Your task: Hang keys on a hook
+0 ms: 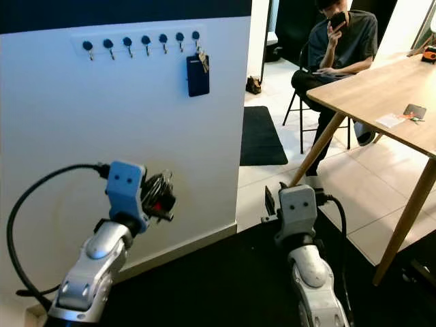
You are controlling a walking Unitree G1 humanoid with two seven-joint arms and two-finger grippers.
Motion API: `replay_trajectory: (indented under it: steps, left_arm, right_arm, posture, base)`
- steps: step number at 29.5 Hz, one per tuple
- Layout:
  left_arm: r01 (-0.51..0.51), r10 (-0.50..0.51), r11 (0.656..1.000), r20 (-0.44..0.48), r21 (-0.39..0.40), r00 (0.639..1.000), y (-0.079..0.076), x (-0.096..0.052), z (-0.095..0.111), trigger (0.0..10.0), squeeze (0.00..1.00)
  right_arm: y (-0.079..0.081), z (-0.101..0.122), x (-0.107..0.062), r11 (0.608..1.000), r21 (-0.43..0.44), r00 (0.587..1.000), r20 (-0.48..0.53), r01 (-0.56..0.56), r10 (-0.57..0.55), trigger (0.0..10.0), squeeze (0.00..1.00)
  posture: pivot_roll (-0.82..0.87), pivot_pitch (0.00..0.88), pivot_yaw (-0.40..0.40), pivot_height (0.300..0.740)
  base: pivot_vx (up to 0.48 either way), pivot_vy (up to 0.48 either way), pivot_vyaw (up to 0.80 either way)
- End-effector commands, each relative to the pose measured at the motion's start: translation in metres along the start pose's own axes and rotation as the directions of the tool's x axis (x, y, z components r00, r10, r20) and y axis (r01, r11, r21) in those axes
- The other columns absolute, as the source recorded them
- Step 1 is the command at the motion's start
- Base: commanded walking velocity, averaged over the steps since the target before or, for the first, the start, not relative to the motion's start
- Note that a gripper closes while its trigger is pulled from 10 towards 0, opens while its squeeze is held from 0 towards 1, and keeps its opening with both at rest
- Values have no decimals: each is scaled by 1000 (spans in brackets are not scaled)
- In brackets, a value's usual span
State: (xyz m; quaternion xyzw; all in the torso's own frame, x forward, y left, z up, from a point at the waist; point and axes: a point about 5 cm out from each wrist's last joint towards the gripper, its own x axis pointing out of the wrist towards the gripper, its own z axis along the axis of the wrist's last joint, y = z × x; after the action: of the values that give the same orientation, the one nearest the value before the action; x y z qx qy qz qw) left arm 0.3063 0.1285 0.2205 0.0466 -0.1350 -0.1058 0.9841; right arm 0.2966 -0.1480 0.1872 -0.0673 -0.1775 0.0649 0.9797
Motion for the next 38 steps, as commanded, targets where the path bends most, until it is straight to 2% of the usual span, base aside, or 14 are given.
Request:
replay_trajectory:
  steps: [1, 12, 23, 28, 38]
  left_arm:
    - [30, -29, 1000, 49, -9, 998, -13, -2, 15, 10000, 0]
    - [45, -44, 999, 42, -12, 998, -38, -5, 16, 10000, 0]
    - [-1, 1, 999, 21, -32, 1000, -31, -4, 17, 10000, 0]
    - [6, -5, 1000, 31, -24, 1000, -34, -5, 18, 10000, 0]
    - [13, -12, 1000, 28, -25, 1000, -36, -6, 18, 10000, 0]
  right_arm:
    - [5, 11, 2, 1000, 18, 999, 37, -3, 2, 10000, 0]
    - [13, 16, -2, 1000, 23, 998, 59, 20, -21, 10000, 0]
    - [11, 18, -3, 999, 15, 998, 55, 32, -33, 10000, 0]
    - [12, 17, -4, 999, 15, 998, 49, 32, -32, 10000, 0]
    - [12, 14, -4, 1000, 10, 999, 33, 29, -30, 10000, 0]
  posture:
    - [-7, 144, 41, 740]
    - [-10, 133, 45, 740]
    - [-6, 144, 49, 740]
    - [-5, 147, 49, 740]
    - [1, 153, 49, 740]
  base:
    - [0, 0, 0]
    - [0, 0, 0]
    - [0, 0, 0]
    - [0, 0, 0]
    - [430, 0, 0]
